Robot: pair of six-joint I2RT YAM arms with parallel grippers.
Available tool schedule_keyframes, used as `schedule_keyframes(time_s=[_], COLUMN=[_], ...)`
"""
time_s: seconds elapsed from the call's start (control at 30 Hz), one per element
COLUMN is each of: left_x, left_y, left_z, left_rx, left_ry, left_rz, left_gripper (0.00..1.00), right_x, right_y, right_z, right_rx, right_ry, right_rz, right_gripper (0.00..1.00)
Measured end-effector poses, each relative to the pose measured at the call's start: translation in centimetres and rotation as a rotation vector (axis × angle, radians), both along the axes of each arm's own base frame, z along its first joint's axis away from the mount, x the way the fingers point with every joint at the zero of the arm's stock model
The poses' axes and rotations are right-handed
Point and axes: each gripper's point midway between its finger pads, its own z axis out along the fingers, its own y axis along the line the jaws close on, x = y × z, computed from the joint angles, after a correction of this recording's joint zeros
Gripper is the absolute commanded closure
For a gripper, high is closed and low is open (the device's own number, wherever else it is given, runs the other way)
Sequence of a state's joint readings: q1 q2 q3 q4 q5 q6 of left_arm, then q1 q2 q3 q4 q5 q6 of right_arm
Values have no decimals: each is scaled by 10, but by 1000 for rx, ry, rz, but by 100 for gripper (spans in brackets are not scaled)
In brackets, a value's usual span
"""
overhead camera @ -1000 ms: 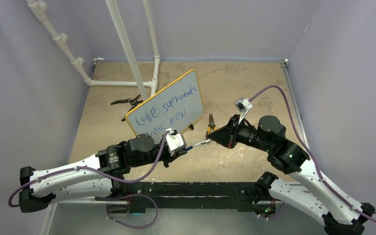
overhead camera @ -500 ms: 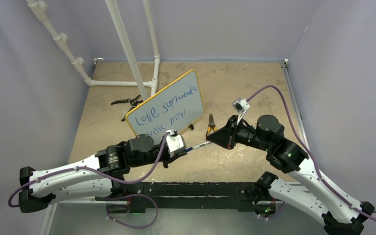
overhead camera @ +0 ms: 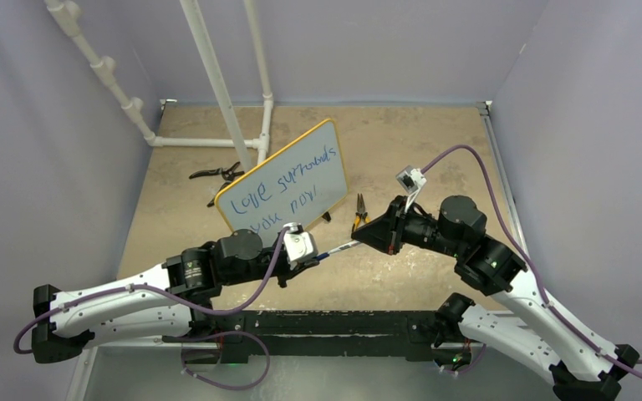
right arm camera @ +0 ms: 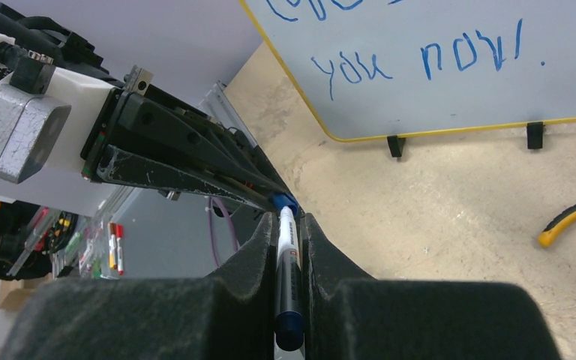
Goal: Write a sentence on the whiteboard
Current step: Close the pen cap.
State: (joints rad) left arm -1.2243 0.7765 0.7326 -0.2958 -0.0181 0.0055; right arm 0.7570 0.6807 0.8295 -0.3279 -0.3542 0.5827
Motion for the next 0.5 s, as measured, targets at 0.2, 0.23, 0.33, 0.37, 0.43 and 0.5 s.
schedule_keyframes(time_s=[0.2, 0.23, 0.33, 0.37, 0.43, 0.5], left_x=[-2, -3, -4, -4, -4, -5], left_y=[2, 2, 3, 3, 3, 3], left_z=[2, 0, 0, 1, 1, 1], left_rx=[-10, -7, -8, -9, -11, -12], left_ry=[-1, 3, 3, 3, 3, 3], left_rz=[-5, -12, -14, -15, -17, -18], left_gripper=[100, 100, 100, 100, 100, 100], right_x=[0, 1, 1, 1, 1, 1], right_y=[3, 4, 4, 4, 4, 4], right_z=[-1, -3, -3, -3, -3, -4], right_rx=[1, -3, -4, -4, -4, -4], right_ry=[3, 9, 11, 11, 11, 15], right_rz=[10, 13, 14, 14, 14, 13], right_gripper=[100, 100, 100, 100, 100, 100])
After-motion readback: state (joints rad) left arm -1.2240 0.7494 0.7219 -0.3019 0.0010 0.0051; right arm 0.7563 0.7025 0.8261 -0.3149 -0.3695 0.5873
